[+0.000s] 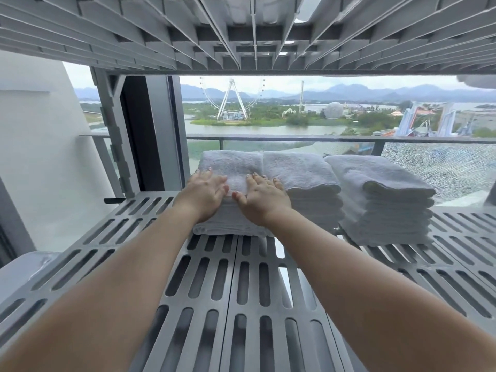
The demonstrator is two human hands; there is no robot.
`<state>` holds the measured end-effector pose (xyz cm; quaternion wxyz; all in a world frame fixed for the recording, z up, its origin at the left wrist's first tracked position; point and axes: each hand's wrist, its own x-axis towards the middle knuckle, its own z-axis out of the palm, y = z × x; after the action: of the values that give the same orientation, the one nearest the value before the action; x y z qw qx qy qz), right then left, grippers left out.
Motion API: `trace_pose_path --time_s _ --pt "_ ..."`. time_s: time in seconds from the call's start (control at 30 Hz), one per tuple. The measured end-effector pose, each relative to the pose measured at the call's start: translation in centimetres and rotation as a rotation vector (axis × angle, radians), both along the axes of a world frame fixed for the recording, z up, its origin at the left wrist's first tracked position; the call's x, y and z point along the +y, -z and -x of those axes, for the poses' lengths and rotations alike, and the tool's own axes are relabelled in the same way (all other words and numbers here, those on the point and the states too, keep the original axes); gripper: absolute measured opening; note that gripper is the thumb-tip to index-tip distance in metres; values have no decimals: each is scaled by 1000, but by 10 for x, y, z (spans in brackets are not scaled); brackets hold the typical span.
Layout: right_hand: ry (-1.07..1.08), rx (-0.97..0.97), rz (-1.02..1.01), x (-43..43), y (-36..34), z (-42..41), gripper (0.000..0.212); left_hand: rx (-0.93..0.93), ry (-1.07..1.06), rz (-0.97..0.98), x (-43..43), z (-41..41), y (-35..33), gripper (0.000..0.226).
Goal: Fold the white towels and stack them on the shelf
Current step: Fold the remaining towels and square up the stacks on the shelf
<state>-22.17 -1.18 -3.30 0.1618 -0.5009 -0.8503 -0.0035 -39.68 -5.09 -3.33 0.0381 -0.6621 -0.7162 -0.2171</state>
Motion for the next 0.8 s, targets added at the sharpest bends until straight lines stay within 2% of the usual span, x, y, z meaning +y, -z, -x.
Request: trace_pose_path --time_s 0.43,0.5,0.57,0.67,0.73,0.8 --pt "-38 29 95 8 -1 -4 73 40 -64 143 18 2 -4 54" --pt "-54 76 89 2 -3 -7 67 61 -60 126 11 -4 -4 55" --pt "-75 143 56 -5 -6 -14 54 37 -59 26 1 -11 1 52" --pt "-118 258 -112 -20 -6 -27 35 -165 -109 -243 -14 -17 14 45" --pt "-166 315 -270 -32 2 -27 36 -372 -166 -356 -18 -18 23 44" --pt "-205 308 -383 -40 13 -20 47 -528 -199 -404 -18 -17 28 45"
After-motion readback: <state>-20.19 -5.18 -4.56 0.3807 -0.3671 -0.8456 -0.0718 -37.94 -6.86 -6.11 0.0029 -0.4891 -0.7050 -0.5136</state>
